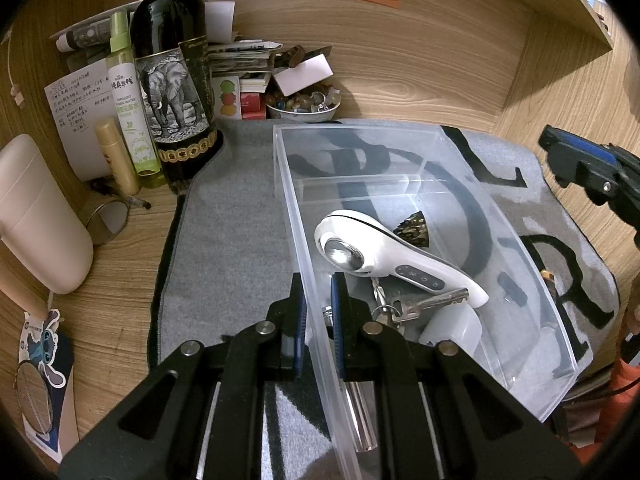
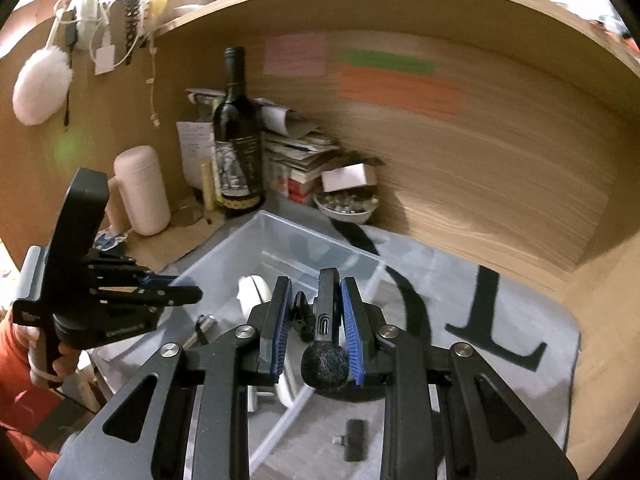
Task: Organize rigid objects
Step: 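Carry the black connector into the clear box and open the right gripper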
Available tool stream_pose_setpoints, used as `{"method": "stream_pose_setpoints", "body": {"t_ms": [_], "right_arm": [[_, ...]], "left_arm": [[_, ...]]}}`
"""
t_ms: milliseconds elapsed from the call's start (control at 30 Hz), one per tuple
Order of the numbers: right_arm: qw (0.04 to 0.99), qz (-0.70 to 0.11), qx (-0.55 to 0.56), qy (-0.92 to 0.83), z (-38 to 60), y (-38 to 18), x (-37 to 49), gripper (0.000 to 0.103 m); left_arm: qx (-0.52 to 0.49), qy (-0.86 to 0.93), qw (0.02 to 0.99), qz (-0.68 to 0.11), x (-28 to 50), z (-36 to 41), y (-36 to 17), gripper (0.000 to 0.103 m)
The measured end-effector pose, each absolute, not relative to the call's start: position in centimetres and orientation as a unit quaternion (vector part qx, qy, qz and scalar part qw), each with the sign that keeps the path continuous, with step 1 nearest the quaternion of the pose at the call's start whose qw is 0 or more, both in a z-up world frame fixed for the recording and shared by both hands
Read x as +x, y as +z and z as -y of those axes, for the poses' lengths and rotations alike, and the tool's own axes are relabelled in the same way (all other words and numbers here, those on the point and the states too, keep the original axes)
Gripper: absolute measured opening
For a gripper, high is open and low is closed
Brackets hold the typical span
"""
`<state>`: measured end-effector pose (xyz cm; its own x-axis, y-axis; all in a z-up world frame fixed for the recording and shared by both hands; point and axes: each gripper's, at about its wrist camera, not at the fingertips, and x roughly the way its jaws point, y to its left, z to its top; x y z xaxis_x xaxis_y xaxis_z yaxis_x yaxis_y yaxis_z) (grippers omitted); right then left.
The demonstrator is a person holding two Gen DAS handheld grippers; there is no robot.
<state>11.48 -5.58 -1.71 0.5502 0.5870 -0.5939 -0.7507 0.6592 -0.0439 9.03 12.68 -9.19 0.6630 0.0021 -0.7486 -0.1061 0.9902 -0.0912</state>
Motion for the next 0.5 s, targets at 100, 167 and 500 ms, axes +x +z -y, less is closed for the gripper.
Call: {"method": "stream_pose_setpoints", "body": {"t_ms": [100,167,500], "right_arm": [[0.858,-0.285,-0.154,0.397,4.4,-2.3,11.6,0.023],[0.851,-0.293,-0.16,0.406,3.7,-2.8,11.7,0.023],[0.814,-0.333,-0.203,0.431,0.5,-5.8,11.5,0.023]], "left_arm": [[-0.063,0.03,0.91,-0.409,9.0,-12.7,-9.2,0.011],[-0.063,0.03,0.91,-0.409,9.0,-12.7,-9.2,0.011],[-0.063,0.029,0.91,-0.409,9.0,-12.6,-9.2,0.011]]}}
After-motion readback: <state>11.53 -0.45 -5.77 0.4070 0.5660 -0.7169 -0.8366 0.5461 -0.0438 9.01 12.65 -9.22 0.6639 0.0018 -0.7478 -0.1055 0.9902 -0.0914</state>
